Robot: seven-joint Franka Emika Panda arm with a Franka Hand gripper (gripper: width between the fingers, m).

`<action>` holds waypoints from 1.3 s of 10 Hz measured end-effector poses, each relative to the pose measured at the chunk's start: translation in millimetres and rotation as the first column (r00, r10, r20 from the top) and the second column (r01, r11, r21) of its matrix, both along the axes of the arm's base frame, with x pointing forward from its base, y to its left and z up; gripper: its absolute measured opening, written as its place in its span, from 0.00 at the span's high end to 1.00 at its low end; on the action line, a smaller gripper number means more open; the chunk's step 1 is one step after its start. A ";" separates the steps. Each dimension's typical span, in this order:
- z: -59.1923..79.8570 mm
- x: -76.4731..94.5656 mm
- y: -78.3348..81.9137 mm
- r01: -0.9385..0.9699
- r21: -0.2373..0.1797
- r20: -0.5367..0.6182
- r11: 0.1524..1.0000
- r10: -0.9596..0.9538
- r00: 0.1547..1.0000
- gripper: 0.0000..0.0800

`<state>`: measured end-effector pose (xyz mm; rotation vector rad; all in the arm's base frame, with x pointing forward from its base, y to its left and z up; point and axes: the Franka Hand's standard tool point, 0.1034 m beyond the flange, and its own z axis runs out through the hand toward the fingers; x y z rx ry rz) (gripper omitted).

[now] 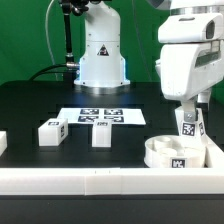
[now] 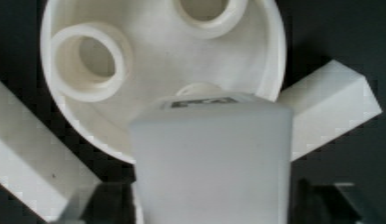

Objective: Assemble stool

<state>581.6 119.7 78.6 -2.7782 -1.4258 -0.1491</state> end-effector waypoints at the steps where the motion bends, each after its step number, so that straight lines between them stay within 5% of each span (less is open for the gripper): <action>1: 0.0 0.0 0.0 0.001 0.000 0.000 1.000 -0.001 1.000 0.58; 4: 0.0 0.0 0.1 0.070 0.006 -0.004 0.998 -0.070 0.998 0.58; 7: -0.7 -1.3 2.0 0.373 0.031 -0.026 0.927 -0.372 0.928 0.58; 10: -0.9 -1.7 1.3 0.615 0.062 -0.044 0.786 -0.614 0.788 0.58; 13: -0.9 -1.6 0.2 0.850 0.084 -0.095 0.521 -0.844 0.527 0.58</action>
Offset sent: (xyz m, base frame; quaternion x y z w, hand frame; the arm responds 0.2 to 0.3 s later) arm 0.0000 0.0000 0.0000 0.0000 0.0000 0.0650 0.9979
